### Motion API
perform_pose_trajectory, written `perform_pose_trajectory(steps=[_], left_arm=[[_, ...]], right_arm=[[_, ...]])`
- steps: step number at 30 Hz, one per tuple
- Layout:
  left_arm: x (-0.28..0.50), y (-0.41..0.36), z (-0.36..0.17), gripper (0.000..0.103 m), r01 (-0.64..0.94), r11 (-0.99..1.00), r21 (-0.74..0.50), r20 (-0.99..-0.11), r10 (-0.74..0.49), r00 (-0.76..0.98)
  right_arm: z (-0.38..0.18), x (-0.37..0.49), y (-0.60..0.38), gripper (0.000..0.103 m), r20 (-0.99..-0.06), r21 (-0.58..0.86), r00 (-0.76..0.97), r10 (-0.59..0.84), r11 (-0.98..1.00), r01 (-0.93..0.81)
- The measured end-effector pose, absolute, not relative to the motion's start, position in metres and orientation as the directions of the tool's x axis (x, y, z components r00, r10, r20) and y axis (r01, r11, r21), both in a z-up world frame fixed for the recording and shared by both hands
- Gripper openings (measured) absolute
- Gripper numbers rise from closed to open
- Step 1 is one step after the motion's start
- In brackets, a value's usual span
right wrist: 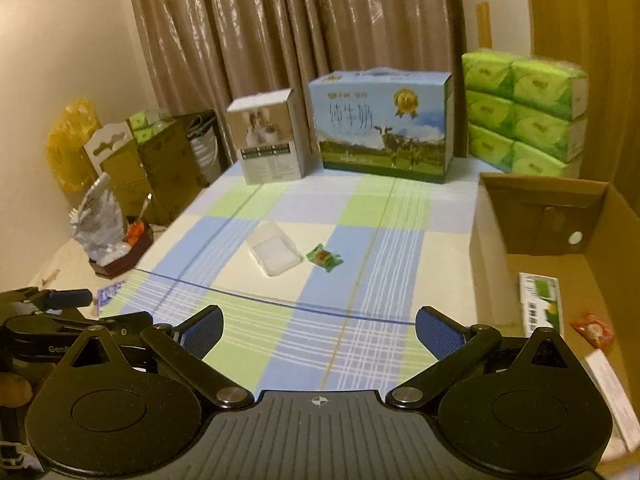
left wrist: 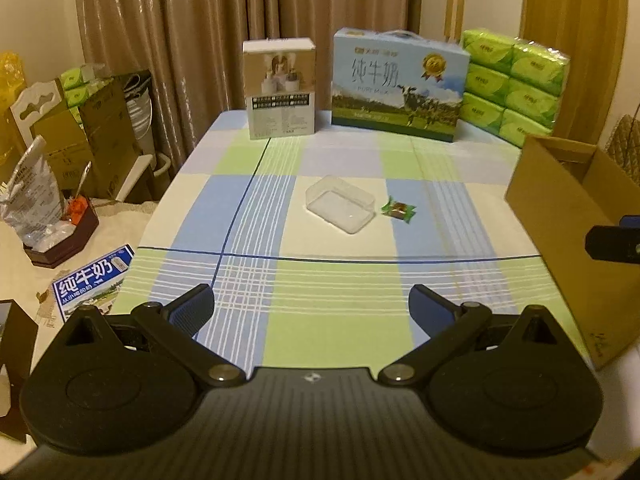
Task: Organize objects
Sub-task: 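Withdraw both tools from the box toward the clear container and green candy, then grasp the green-wrapped candy with the right tool while the left tool grasps the clear container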
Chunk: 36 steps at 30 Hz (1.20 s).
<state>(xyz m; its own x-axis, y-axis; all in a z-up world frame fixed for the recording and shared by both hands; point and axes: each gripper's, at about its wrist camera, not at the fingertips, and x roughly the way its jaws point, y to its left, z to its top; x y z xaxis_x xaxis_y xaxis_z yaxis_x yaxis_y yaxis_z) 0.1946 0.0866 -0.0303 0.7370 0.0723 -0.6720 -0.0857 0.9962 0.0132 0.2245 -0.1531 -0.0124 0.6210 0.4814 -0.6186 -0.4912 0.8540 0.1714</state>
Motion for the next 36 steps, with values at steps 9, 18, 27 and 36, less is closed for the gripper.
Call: perform_pose_trajectory(steps=[9,18,27,36], left_arm=[[0.251,0.094,-0.073,0.102,-0.097,0.995,0.024,-0.682,0.087,0.726],[0.296,0.096,-0.106,0.102,-0.083,0.996,-0.033,-0.681,0.039,0.731],[0.339,0.097,-0.120,0.102,-0.080,0.997,-0.004,-0.661,0.057,0.748],[0.359,0.105,-0.128,0.102,-0.063,0.998,-0.014,-0.653,0.039,0.757]], right_arm=[[-0.072,0.281,-0.124,0.079,-0.640,0.173,0.594,0.487,0.845,-0.507],[-0.111,0.329,-0.108,0.062,-0.632,0.133,0.587,0.506,0.817,-0.561],[-0.136,0.368,-0.090,0.059,-0.611,0.079,0.598,0.519,0.792,-0.606],[-0.157,0.395,-0.071,0.050,-0.601,0.065,0.582,0.547,0.760,-0.647]])
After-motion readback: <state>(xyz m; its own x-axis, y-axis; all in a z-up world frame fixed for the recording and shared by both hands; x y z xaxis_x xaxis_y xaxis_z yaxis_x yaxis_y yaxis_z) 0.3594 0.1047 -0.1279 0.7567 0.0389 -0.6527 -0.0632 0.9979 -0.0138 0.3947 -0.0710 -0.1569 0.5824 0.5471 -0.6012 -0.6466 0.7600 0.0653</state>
